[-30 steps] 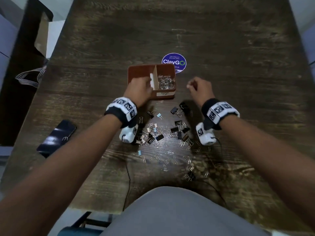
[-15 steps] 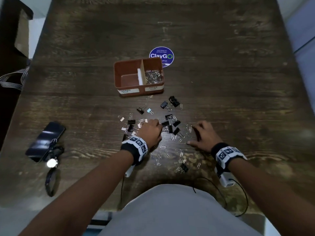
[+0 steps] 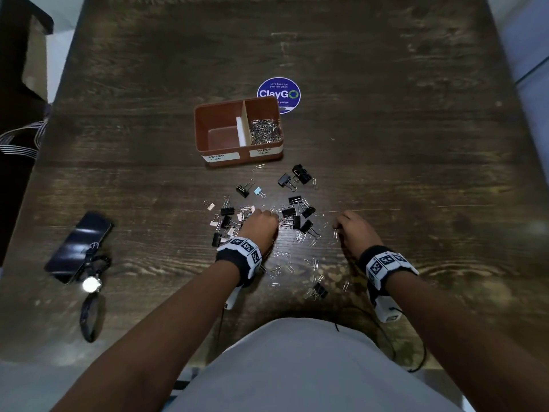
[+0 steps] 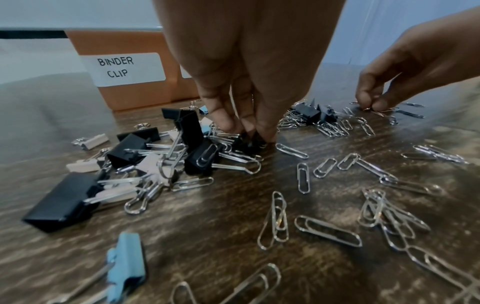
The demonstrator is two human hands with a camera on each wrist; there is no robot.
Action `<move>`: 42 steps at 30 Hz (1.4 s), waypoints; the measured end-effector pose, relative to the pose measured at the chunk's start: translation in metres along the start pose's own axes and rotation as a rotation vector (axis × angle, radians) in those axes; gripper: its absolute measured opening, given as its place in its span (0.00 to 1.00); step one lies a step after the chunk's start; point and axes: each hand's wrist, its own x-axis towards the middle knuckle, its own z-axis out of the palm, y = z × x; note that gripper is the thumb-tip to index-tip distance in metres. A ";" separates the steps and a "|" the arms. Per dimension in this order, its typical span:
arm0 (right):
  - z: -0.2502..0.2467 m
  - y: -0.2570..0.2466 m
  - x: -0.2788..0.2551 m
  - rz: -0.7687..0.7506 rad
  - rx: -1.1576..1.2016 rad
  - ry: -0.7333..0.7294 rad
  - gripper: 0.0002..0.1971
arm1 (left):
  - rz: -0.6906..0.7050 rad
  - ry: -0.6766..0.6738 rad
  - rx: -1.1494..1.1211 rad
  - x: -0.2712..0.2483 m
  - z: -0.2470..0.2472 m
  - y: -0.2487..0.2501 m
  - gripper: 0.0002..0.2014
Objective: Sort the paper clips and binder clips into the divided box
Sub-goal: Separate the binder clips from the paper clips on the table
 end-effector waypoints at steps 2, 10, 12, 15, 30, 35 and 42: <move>0.003 0.003 -0.005 -0.009 0.011 0.009 0.13 | -0.001 -0.004 0.041 0.001 -0.001 -0.003 0.13; 0.008 -0.005 -0.005 -0.019 0.089 0.005 0.09 | 0.054 0.188 0.005 -0.009 0.000 -0.016 0.13; 0.009 -0.005 -0.010 -0.064 0.093 0.000 0.08 | 0.123 0.286 -0.079 -0.015 0.004 -0.010 0.10; 0.006 0.003 -0.022 -0.096 0.171 -0.019 0.09 | 0.236 0.322 -0.217 -0.030 0.020 -0.005 0.08; 0.017 -0.020 -0.076 0.004 0.242 -0.083 0.13 | 0.308 0.142 -0.031 -0.085 0.062 0.003 0.19; 0.024 -0.035 -0.093 -0.103 0.218 -0.049 0.11 | 0.413 0.180 -0.064 -0.114 0.075 0.017 0.16; 0.034 -0.041 -0.126 -0.214 0.134 -0.071 0.10 | 0.477 0.052 -0.111 -0.142 0.104 0.053 0.14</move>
